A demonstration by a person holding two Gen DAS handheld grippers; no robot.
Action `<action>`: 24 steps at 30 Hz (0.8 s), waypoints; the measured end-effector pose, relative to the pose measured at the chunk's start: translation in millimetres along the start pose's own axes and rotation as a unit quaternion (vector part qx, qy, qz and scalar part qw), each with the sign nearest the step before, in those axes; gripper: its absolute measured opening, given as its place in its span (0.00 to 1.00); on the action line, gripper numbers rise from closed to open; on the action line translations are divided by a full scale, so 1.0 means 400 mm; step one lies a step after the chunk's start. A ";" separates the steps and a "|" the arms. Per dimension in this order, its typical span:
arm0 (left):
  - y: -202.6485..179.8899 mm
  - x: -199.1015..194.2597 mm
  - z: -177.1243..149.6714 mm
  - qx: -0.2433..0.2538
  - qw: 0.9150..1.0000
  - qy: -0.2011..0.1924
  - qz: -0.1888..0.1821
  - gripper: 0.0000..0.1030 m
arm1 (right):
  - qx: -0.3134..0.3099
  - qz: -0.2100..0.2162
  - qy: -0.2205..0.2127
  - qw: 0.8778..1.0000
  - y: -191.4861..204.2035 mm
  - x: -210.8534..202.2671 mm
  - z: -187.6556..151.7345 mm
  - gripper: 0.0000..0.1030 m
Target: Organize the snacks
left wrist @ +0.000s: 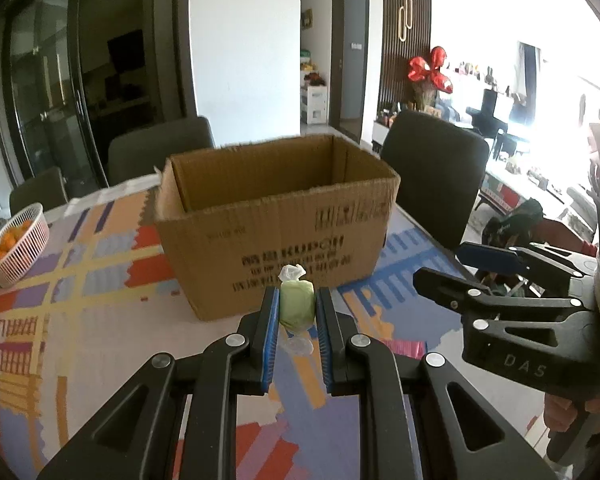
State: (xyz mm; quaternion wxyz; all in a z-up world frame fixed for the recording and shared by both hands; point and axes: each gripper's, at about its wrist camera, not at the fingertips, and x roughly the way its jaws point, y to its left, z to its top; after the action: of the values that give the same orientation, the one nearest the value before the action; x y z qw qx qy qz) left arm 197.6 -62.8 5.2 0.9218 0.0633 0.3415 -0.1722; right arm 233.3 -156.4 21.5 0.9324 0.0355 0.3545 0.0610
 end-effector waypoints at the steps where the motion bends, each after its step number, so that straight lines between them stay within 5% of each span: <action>1: -0.002 0.004 -0.006 -0.001 1.000 0.003 0.000 0.19 | -0.006 -0.002 0.006 1.000 0.001 0.008 -0.007 0.54; 11: -0.041 0.048 -0.089 -0.018 0.998 0.053 0.003 0.19 | -0.079 0.034 0.097 0.992 0.008 0.091 -0.084 0.54; 24: -0.055 0.109 -0.174 -0.049 0.992 0.113 0.005 0.19 | -0.189 0.068 0.188 0.961 0.026 0.191 -0.148 0.61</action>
State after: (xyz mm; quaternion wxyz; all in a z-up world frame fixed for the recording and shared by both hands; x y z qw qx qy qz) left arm 178.0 -78.8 -76.1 0.8801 0.0389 0.4512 -0.1426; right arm 249.6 -134.3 -71.8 0.8325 -0.1294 0.5018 0.1959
